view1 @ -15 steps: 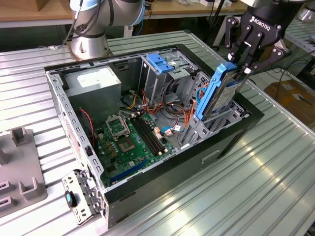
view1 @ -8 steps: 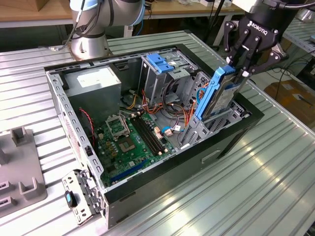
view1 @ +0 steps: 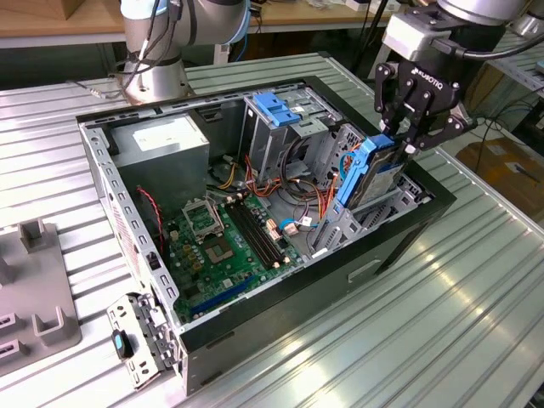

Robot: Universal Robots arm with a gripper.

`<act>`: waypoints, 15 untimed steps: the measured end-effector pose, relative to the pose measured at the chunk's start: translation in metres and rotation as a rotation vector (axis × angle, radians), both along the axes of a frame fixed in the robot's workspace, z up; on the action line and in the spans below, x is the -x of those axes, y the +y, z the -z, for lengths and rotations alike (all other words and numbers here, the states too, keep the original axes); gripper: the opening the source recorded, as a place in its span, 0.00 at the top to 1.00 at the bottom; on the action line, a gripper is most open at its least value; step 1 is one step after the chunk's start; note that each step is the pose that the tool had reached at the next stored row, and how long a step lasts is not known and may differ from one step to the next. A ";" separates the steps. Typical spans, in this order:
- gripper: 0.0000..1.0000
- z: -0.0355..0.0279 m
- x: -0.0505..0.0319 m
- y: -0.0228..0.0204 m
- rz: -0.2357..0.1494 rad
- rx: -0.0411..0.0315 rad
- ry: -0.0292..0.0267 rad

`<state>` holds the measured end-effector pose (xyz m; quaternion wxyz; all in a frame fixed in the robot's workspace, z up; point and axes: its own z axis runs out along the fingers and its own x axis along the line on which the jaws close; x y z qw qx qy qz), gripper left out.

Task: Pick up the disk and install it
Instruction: 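Insert the disk into the insertion slot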

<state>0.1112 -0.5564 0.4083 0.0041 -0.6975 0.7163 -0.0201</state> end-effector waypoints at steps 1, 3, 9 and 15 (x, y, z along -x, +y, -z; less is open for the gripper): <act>0.65 0.0021 0.0000 0.0000 0.000 -0.0001 0.0000; 0.65 0.0077 0.0000 0.0000 0.000 -0.0003 0.0000; 0.65 0.0225 0.0000 0.0000 0.000 -0.0002 0.0000; 0.65 0.0431 0.0000 0.0000 0.000 -0.0002 0.0000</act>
